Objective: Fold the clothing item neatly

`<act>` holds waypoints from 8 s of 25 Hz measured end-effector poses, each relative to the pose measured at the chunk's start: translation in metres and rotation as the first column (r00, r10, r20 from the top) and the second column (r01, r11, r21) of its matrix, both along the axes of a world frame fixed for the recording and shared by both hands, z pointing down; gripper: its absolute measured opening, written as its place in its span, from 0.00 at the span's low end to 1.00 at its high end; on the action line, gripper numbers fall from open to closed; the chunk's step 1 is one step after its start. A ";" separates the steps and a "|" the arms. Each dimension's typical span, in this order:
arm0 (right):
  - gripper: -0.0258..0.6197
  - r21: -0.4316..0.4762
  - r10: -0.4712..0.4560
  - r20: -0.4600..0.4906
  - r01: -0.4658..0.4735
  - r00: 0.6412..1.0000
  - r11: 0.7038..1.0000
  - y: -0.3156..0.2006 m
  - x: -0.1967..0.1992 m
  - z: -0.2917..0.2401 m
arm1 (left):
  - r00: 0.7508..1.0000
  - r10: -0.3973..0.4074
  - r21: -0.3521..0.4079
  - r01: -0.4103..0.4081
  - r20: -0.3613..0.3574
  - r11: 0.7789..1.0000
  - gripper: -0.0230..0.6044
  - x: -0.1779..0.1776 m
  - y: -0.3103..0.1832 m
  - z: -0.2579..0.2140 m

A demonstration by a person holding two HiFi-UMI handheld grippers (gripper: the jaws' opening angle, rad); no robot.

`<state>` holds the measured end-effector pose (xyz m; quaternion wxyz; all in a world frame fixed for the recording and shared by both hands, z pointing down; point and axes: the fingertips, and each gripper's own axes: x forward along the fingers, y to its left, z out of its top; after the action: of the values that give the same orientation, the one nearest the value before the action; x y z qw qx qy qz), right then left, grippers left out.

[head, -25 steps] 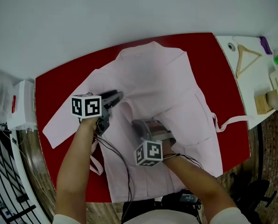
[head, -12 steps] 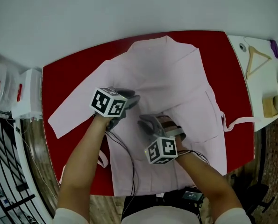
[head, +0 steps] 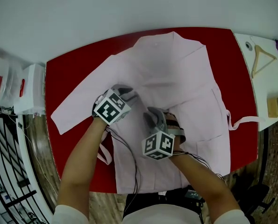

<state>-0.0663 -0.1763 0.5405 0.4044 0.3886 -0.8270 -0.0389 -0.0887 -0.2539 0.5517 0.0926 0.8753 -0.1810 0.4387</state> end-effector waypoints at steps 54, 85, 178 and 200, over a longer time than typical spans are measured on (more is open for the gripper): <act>0.07 -0.041 -0.066 -0.050 0.064 0.997 0.997 0.032 0.027 -0.002 | 0.826 -0.424 -0.272 0.340 -0.372 0.900 0.06 0.010 0.011 -0.029; 0.08 0.035 -0.440 -0.061 0.442 0.896 0.896 0.082 -0.189 -0.049 | 0.036 -0.708 -0.547 0.607 -0.705 0.576 0.12 -0.272 0.134 -0.084; 0.09 0.259 -0.391 0.161 0.344 0.906 0.903 0.024 -0.264 -0.167 | 0.244 -0.663 -0.430 0.597 -0.707 0.678 0.07 -0.279 -0.005 -0.228; 0.09 0.201 -0.027 0.367 -0.051 0.930 0.978 -0.022 -0.006 -0.184 | 0.497 -0.502 -0.340 0.383 -0.708 0.859 0.07 0.022 -0.050 -0.257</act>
<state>-0.0724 -0.1981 0.3567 0.2000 0.4339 -0.8771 -0.0487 -0.0664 -0.3037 0.2948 0.3307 0.8912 -0.3104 -0.0102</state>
